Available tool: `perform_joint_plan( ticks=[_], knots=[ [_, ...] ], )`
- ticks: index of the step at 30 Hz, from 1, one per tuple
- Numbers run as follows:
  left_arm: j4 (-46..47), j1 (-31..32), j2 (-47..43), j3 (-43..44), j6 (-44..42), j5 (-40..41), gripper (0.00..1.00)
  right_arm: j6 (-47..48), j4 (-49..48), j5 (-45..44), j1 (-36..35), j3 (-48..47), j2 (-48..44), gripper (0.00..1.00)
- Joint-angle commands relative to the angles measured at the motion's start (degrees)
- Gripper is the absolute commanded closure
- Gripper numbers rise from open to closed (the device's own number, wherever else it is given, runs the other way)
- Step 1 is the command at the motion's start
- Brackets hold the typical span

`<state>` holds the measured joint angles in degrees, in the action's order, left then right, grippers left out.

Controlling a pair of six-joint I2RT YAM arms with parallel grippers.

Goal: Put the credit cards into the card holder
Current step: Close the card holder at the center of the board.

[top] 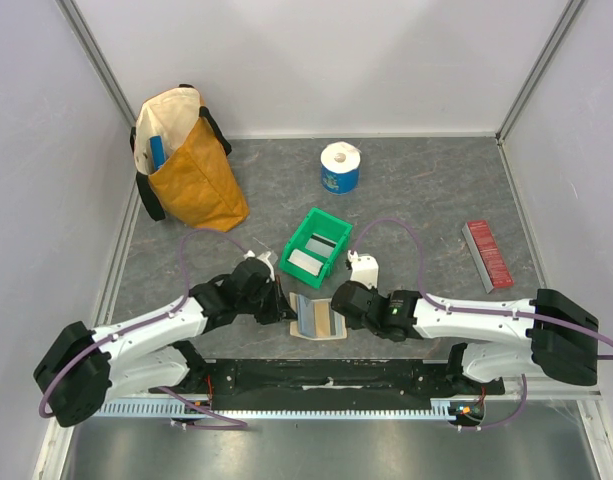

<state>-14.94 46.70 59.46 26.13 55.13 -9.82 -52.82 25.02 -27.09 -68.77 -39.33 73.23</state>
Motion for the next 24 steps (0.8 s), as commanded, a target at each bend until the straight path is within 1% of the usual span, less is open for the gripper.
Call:
perform_joint_plan(
  ticks=[1, 6, 12, 24],
  knots=[
    [-0.7, 0.41, 1.79, 4.8, -4.42, -3.71, 0.98, 0.52, -3.39, -1.03, 0.22, 1.53, -0.28, 1.0],
    [-1.06, 1.29, 4.25, 8.4, -5.21, -5.82, 0.92, 0.35, -5.24, 0.2, 0.22, 2.85, -0.46, 1.0],
    [-1.23, 4.27, 7.68, 11.83, -5.56, -5.99, 0.82, -0.18, -6.64, 0.46, 0.22, 4.26, -1.51, 1.0],
    [-0.79, 10.43, 17.26, 19.13, -5.12, -3.63, 0.71, -1.85, -7.35, -0.42, 0.31, 7.42, -6.61, 1.0]
  ],
)
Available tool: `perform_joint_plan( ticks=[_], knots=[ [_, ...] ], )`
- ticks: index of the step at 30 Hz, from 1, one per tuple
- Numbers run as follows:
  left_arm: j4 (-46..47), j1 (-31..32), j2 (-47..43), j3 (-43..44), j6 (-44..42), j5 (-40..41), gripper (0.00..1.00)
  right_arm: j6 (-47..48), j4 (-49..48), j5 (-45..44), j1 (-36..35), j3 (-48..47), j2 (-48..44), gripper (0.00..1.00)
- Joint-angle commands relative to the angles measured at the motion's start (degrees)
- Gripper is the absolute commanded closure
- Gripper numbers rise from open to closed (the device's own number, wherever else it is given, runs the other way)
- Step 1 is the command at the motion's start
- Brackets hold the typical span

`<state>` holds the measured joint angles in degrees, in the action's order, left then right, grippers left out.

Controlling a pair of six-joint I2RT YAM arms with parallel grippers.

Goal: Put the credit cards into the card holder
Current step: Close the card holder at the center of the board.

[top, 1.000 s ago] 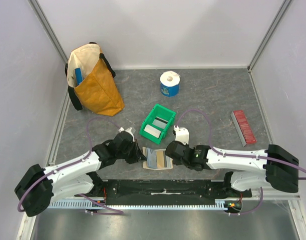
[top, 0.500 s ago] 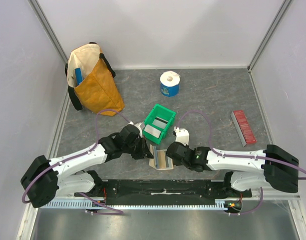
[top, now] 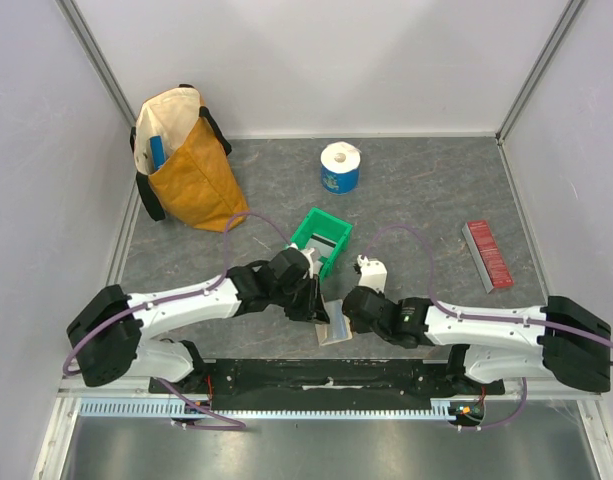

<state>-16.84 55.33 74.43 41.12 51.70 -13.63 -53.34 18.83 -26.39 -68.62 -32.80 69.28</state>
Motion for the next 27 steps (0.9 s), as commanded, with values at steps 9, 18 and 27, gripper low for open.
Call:
perform_joint_plan(
  ticks=[9, 18, 27],
  knots=[
    [1.99, 3.82, 11.6, 8.18, -1.17, 0.88, 0.65, -1.68, -2.4, -0.24, 0.15, 3.09, -6.87, 1.0],
    [2.34, 6.89, 14.69, 10.29, -0.29, 4.22, 0.61, -1.59, -0.38, 0.47, 0.07, 3.88, -9.51, 0.99],
    [-2.58, 7.42, 7.32, 7.31, -0.2, 12.65, 0.79, -1.85, 0.51, -0.06, 0.07, 3.79, -10.39, 0.99]
  ],
)
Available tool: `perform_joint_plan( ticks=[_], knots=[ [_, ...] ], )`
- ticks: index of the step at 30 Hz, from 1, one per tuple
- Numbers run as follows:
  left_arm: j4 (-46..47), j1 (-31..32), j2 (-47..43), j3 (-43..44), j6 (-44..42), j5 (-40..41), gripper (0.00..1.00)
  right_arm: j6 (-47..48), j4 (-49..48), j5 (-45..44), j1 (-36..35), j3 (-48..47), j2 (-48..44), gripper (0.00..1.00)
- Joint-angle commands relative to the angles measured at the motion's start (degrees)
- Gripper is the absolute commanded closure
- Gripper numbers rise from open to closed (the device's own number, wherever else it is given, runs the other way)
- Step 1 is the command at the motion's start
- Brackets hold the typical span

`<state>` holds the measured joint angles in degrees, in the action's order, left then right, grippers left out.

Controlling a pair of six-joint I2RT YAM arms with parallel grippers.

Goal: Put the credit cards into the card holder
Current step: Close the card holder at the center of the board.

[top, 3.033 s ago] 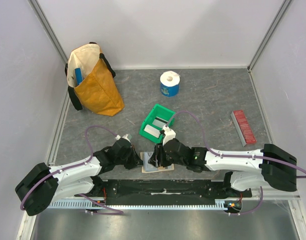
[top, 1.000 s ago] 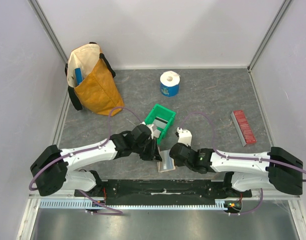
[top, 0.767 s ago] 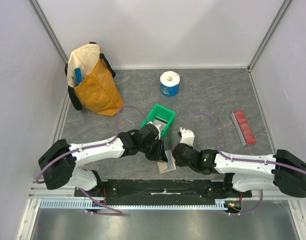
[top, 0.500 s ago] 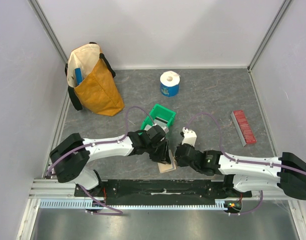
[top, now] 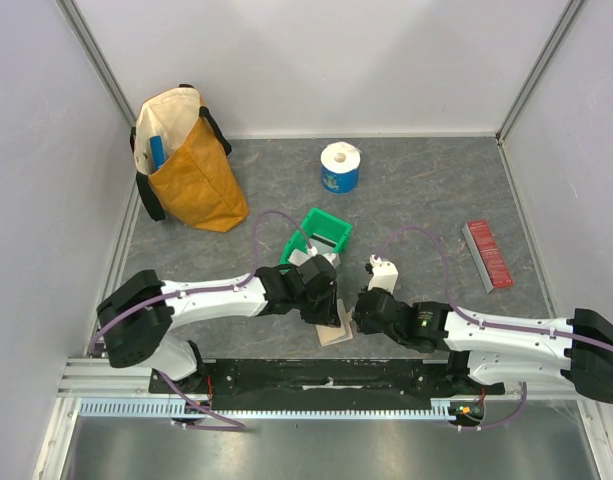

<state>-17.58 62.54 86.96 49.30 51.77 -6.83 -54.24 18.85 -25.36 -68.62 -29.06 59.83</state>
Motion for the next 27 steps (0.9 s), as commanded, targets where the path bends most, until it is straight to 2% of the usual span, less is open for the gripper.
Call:
perform_joint_plan(
  ticks=[1, 8, 18, 27],
  knots=[
    [-2.27, 0.21, -6.18, -1.39, -0.26, 6.56, 0.81, -1.04, 0.48, -1.09, 0.07, -0.03, -1.03, 0.98],
    [-5.26, 0.3, -7.68, -2.37, -1.05, 11.4, 0.98, -0.78, 0.48, -0.57, 0.07, -0.74, 0.02, 0.98],
    [-5.53, 0.3, -4.69, -3.42, -1.49, 15.0, 0.98, 0.01, 0.48, -0.3, 0.07, -2.23, 1.6, 0.97],
    [-3.77, 0.3, -1.7, -1.05, -4.92, 13.86, 0.98, 2.21, -0.66, 0.23, 0.15, -2.41, 0.11, 0.97]
  ],
)
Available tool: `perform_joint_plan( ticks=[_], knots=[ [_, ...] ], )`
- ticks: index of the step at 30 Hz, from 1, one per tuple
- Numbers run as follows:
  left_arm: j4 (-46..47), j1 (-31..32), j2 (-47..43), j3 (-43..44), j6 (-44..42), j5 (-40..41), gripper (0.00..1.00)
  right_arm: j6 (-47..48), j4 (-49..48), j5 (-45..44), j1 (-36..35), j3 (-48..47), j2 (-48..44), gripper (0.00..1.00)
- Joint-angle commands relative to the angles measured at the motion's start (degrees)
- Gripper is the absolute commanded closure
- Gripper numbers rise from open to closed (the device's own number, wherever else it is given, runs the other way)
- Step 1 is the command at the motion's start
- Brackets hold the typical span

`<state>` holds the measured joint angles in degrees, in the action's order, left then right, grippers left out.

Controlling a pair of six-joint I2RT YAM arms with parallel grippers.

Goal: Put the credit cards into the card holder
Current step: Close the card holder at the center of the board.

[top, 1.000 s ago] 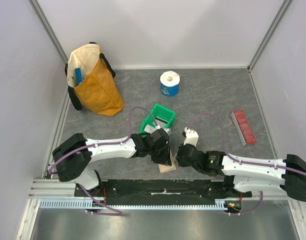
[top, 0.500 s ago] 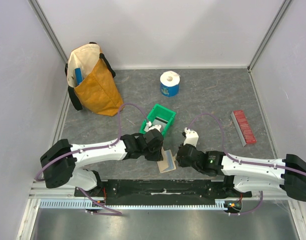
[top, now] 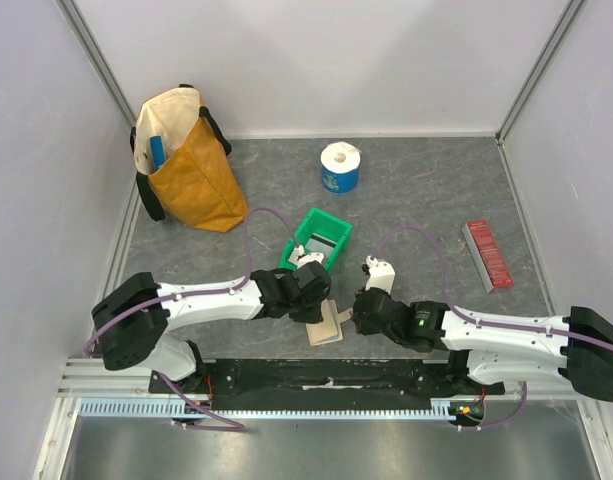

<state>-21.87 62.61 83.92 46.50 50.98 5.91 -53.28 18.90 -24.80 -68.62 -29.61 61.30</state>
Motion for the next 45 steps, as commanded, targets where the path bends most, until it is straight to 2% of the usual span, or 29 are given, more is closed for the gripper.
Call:
perform_joint_plan(
  ticks=[1, 4, 16, 25, 36, 45],
  knots=[
    [0.34, 0.23, 1.42, 1.75, -4.57, 1.12, 0.98, 1.25, -0.79, -0.34, 0.15, -1.86, -1.18, 0.97],
    [-1.24, 0.23, 0.37, 1.58, -4.93, 1.73, 0.98, 1.16, -1.32, -0.34, 0.07, -1.6, -0.57, 0.96],
    [-3.27, 0.23, -9.56, 1.75, -8.0, 0.6, 0.96, 0.81, -2.64, -1.48, 0.15, -2.74, 0.23, 0.75],
    [-9.15, 0.23, -12.02, 0.44, -6.25, 7.0, 0.98, -0.25, -2.2, -2.27, 0.15, -2.48, -0.65, 0.71],
    [-3.8, 0.23, -4.39, -0.1, -6.77, 5.34, 0.98, -0.69, -1.84, -2.36, 0.68, -2.65, -0.3, 0.67],
    [-0.99, 0.32, 0.54, 0.78, -5.72, 3.85, 0.98, 0.1, -2.2, -1.31, 2.08, -1.95, -3.37, 0.69]
  ],
)
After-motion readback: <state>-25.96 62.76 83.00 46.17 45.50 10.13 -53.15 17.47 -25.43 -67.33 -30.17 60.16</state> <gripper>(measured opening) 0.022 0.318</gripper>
